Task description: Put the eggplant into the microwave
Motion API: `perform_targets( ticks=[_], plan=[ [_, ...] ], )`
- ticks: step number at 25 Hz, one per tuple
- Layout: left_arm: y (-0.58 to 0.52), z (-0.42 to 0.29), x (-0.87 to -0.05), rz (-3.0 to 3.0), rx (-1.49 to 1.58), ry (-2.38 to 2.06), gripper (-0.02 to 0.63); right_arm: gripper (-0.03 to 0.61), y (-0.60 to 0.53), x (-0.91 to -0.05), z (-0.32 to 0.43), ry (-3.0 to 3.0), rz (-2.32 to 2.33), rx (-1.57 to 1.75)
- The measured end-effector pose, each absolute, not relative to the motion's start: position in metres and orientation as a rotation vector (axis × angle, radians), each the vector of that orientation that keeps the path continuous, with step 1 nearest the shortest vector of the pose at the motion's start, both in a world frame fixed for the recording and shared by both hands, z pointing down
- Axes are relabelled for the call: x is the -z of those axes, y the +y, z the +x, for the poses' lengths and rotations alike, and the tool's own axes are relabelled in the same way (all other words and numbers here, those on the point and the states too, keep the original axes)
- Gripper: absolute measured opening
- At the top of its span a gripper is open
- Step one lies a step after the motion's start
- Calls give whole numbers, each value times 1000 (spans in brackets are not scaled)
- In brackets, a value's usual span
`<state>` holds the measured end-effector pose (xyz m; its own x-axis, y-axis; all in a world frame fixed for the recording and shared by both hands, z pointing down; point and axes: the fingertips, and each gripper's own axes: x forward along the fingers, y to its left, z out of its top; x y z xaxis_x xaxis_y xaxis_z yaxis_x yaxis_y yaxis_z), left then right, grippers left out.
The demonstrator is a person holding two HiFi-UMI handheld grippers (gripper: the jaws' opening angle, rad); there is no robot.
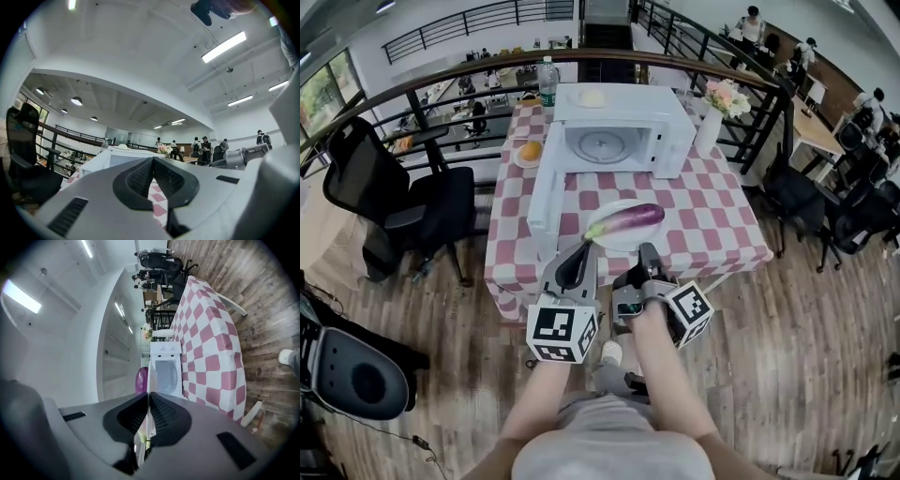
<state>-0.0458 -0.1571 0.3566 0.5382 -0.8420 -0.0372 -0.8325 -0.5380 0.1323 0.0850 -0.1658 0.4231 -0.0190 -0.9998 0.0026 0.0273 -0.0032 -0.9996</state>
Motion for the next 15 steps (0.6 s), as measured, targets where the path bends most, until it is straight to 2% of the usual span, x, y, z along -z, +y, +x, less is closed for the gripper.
perform_targets(
  ticks=[15],
  plan=[
    [-275,-6,-365,2615,130,-1532,5,34,-294,-439,119,1287,-1150,1287]
  ],
)
